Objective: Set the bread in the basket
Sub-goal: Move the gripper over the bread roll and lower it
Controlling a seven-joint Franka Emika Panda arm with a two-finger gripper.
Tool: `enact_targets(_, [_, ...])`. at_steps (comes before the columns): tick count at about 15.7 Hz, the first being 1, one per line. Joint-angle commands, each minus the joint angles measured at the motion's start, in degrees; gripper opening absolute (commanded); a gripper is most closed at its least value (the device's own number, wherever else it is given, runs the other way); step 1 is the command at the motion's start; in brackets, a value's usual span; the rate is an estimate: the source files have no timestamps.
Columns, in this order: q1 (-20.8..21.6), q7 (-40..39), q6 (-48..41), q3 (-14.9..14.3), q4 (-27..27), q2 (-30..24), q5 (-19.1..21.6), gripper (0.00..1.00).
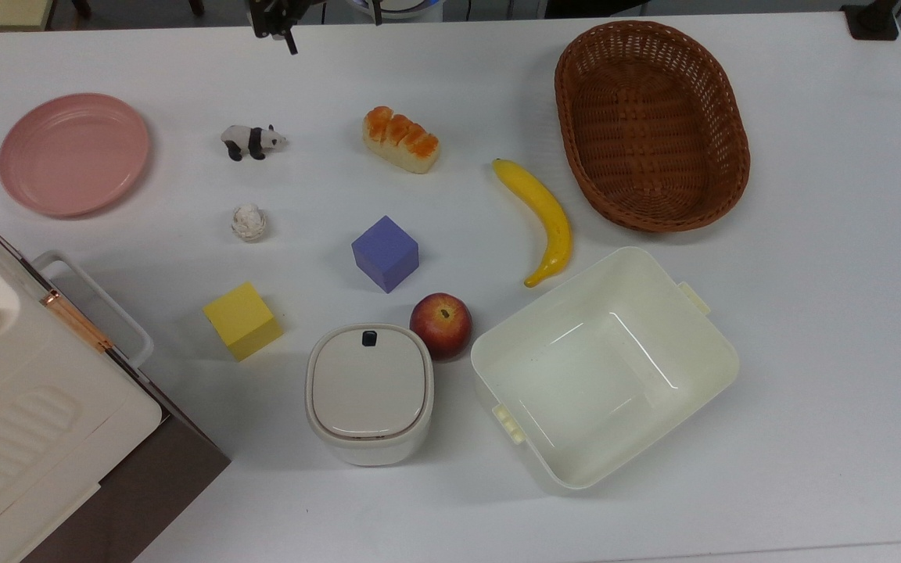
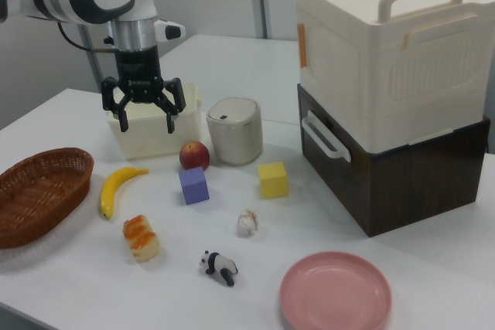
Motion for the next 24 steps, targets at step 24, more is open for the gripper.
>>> enact_targets(24, [4.5,-14.1,25.5,8.0,-32.0,1.1,-16.4,1.00])
